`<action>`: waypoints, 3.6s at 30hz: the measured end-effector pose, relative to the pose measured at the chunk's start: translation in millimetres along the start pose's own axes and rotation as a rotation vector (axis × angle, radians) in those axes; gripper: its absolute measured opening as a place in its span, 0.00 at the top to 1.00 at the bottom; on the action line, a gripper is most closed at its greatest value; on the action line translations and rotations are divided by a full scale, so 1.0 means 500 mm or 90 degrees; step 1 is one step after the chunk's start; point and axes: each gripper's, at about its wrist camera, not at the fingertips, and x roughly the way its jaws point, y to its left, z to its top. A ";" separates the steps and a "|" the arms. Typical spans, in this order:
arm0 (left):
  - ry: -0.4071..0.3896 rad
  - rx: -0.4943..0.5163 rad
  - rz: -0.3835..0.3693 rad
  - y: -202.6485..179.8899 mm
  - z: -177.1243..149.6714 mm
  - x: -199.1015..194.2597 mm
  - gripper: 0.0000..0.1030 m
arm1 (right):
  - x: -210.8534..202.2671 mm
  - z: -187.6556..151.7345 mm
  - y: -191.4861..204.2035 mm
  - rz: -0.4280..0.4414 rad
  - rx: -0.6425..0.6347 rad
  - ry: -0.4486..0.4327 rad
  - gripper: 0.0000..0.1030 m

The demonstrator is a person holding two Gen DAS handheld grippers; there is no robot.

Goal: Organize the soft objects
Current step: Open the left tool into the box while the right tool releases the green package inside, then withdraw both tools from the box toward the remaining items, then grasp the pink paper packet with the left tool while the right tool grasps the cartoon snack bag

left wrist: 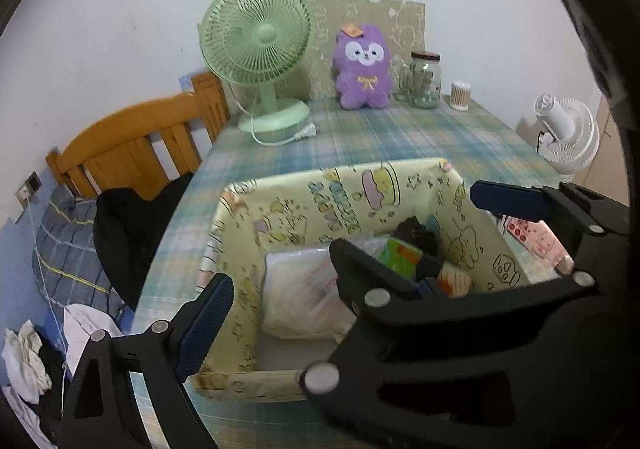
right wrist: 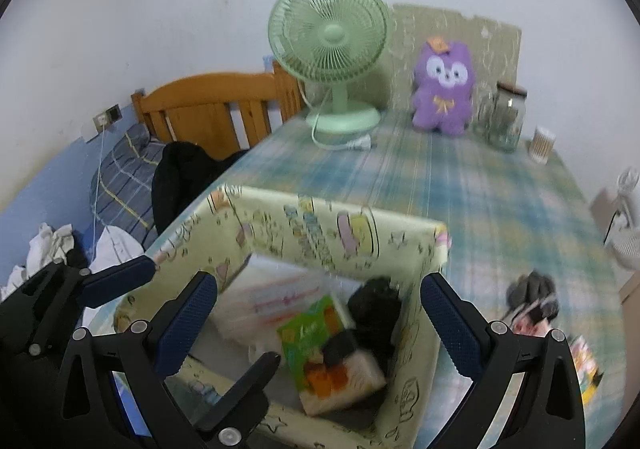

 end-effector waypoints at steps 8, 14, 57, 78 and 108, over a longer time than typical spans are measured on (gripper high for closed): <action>0.007 -0.012 -0.019 -0.015 0.007 0.010 0.09 | -0.024 -0.014 -0.021 -0.028 0.006 -0.012 0.00; -0.006 -0.021 -0.029 -0.031 0.019 -0.003 0.09 | -0.052 -0.009 -0.042 -0.061 0.012 -0.024 0.00; -0.108 -0.010 -0.034 -0.273 0.045 -0.129 0.10 | -0.282 -0.085 -0.235 -0.206 0.150 -0.116 0.00; -0.065 0.018 -0.095 -0.406 0.003 -0.031 0.13 | -0.249 -0.194 -0.371 -0.209 0.195 -0.100 0.04; -0.019 0.014 -0.062 -0.469 0.036 0.123 0.52 | -0.133 -0.204 -0.496 -0.223 0.221 -0.036 0.05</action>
